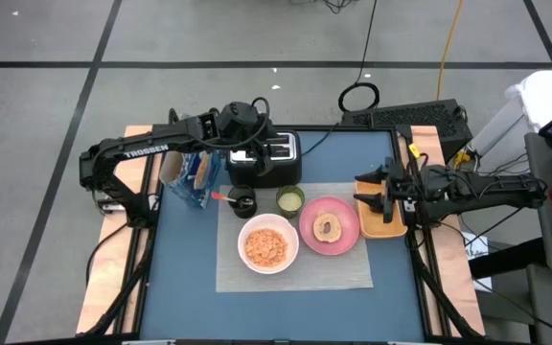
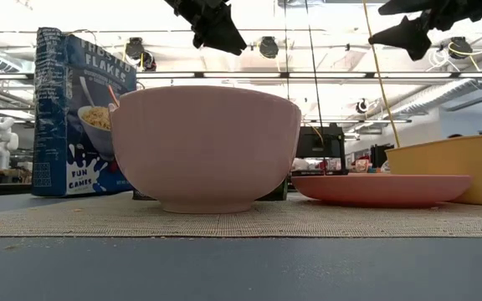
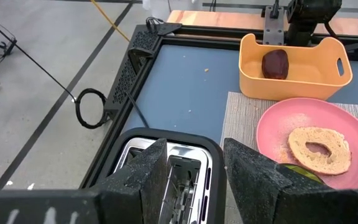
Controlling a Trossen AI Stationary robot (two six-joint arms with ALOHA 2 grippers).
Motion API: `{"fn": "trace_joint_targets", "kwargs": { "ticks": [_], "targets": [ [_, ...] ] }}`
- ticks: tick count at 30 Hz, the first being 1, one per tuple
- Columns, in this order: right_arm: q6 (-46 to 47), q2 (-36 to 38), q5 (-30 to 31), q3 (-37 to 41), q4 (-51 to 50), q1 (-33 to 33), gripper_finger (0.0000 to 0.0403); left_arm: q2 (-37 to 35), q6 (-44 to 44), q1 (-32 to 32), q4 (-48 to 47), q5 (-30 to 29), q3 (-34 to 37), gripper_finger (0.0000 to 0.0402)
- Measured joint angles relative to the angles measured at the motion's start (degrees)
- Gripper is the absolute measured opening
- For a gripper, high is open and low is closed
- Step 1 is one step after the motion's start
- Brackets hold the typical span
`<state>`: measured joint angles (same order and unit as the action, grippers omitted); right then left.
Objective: Arrange a breakfast setting
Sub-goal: Put the apple on the top right of the gray mat
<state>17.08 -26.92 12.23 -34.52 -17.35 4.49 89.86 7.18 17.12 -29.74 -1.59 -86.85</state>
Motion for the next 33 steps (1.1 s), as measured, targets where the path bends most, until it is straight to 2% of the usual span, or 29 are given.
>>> {"fn": "trace_joint_targets", "kwargs": {
  "ticks": [4, 12, 15, 18, 22, 29, 33],
  "targets": [
    [-2.44, 0.00, -0.02, 0.00, -0.02, 0.00, 0.0294, 0.00, -0.21, -0.02, 0.00, -0.02, 0.00, 0.0166],
    [-3.01, 0.00, -0.33, 0.00, -1.99, 0.00, 0.0380, 0.00, -0.22, 0.00, 0.00, -0.02, 0.00, 0.0166],
    [-5.70, 0.01, -0.46, 0.00, -2.75, 0.00, 0.0392, 0.00, -0.22, 0.01, 0.00, -0.02, 0.00, 0.0166],
    [-11.31, 0.02, -4.00, -0.19, -4.19, 0.00, 0.0393, 0.00, -0.26, -0.01, 0.00, -0.02, 0.00, 0.0166],
    [-10.41, -1.97, -6.47, -5.75, -17.61, -0.04, 0.0392, 0.00, -2.04, 0.01, 0.02, -0.02, 0.00, 0.0166],
    [-7.92, -10.21, -6.36, -23.47, -44.93, -0.04, 0.0392, 0.00, -3.32, 0.00, 0.02, -0.02, 0.00, 0.0166],
    [-5.35, -15.75, -6.39, -26.98, -57.01, -0.04, 0.0392, 0.00, -3.51, 0.01, 0.02, -0.02, 0.00, 0.0166]
  ]
}}
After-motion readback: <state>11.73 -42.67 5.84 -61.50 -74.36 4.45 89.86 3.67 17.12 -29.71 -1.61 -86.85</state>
